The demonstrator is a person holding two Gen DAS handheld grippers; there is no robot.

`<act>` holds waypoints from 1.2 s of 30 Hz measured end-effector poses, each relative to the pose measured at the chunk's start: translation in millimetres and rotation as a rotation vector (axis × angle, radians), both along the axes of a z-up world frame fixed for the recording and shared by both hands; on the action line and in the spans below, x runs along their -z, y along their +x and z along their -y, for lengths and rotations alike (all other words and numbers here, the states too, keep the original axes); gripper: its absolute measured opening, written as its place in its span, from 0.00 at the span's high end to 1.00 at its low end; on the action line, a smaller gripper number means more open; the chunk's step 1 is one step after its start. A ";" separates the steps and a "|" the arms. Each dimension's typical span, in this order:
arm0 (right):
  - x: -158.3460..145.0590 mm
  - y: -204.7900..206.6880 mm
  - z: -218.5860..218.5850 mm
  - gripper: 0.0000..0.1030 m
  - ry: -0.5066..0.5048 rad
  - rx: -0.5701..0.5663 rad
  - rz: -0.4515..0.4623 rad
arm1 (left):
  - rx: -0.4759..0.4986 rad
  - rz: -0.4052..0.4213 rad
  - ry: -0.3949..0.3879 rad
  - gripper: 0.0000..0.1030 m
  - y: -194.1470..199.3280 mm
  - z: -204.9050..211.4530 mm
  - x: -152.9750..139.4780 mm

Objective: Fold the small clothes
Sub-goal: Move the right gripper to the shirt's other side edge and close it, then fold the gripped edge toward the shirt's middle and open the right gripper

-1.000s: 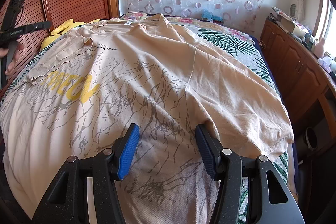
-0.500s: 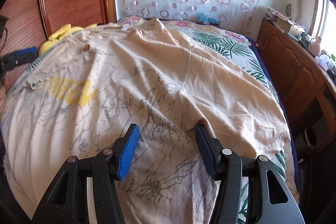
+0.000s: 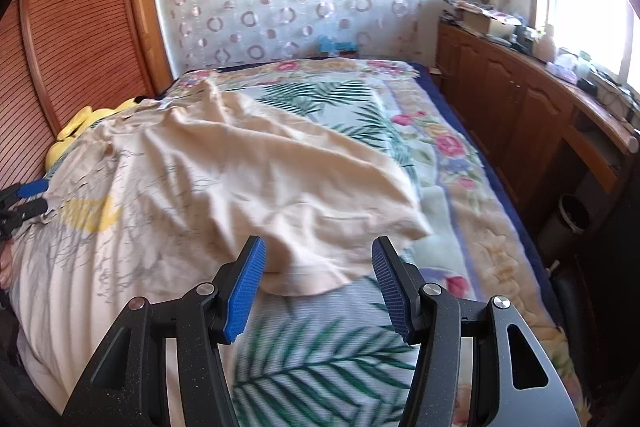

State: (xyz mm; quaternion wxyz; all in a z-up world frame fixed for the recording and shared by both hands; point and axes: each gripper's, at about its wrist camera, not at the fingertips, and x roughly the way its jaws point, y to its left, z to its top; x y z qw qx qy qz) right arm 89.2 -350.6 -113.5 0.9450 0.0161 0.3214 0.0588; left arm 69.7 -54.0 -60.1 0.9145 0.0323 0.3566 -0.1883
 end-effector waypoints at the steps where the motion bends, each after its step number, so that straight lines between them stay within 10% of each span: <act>1: -0.3 0.3 6.1 0.44 0.014 0.010 -0.001 | 0.004 -0.004 0.005 0.18 0.5 1.6 1.2; 9: 7.1 32.1 30.6 0.45 0.064 0.059 -0.051 | 0.030 -0.054 0.047 0.18 5.8 15.6 11.7; 20: 9.3 59.8 45.0 0.71 0.119 0.014 -0.138 | 0.019 -0.137 0.084 0.18 14.2 21.8 25.7; 26: -2.7 55.0 43.2 0.97 0.060 -0.024 -0.090 | 0.020 -0.133 0.127 0.16 12.0 29.2 26.0; 36: -71.0 24.7 -21.1 0.98 0.028 -0.209 0.105 | 0.014 -0.110 0.070 0.16 8.8 23.9 15.5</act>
